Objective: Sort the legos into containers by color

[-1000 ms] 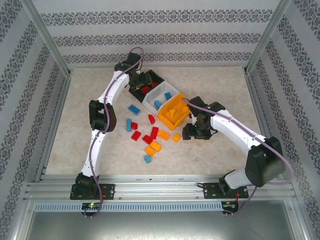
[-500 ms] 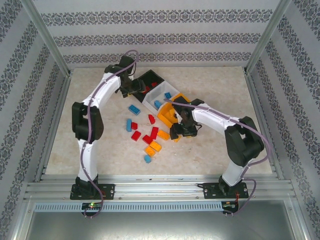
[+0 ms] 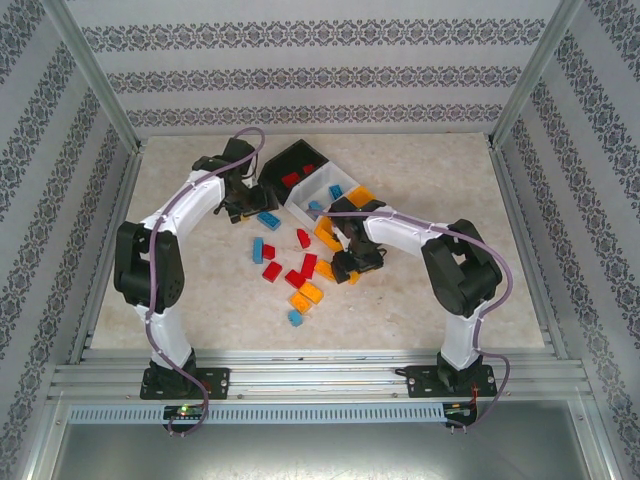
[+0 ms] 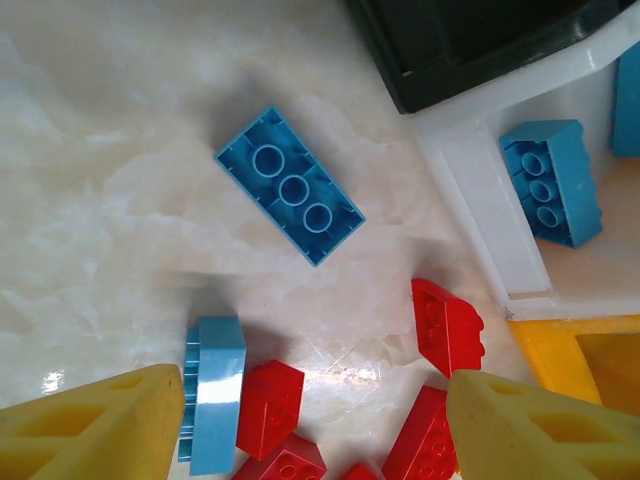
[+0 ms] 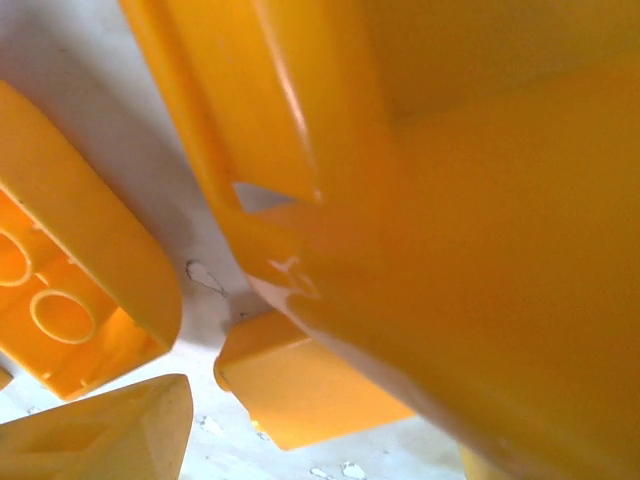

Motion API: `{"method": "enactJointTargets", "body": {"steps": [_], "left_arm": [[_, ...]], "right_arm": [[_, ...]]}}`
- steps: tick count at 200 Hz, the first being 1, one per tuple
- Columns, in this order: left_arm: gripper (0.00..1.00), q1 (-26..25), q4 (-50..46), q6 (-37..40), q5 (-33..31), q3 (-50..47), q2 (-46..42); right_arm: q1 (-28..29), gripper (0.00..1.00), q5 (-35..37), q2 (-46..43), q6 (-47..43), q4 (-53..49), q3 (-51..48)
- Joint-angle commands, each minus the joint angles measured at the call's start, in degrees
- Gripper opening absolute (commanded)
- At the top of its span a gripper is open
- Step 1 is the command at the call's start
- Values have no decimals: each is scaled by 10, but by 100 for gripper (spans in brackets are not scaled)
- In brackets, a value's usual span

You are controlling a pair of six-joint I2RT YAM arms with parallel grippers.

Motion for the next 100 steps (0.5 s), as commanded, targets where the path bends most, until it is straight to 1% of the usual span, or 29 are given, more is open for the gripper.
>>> {"method": "enactJointTargets", "body": {"steps": [1, 18, 28, 59, 81, 100], "left_arm": [[70, 7, 12, -4, 1, -2, -26], [70, 6, 14, -8, 5, -2, -26], [70, 7, 16, -12, 8, -2, -26], [70, 6, 22, -23, 15, -3, -22], [70, 6, 27, -28, 17, -3, -21], [70, 6, 28, -28, 18, 0, -19]], "right_arm": [[8, 68, 3, 20, -6, 1, -2], [9, 66, 8, 20, -2, 9, -14], [8, 64, 13, 21, -1, 12, -18], [10, 52, 24, 14, 4, 10, -22], [12, 49, 28, -12, 12, 8, -36], [12, 48, 28, -44, 24, 4, -53]]}}
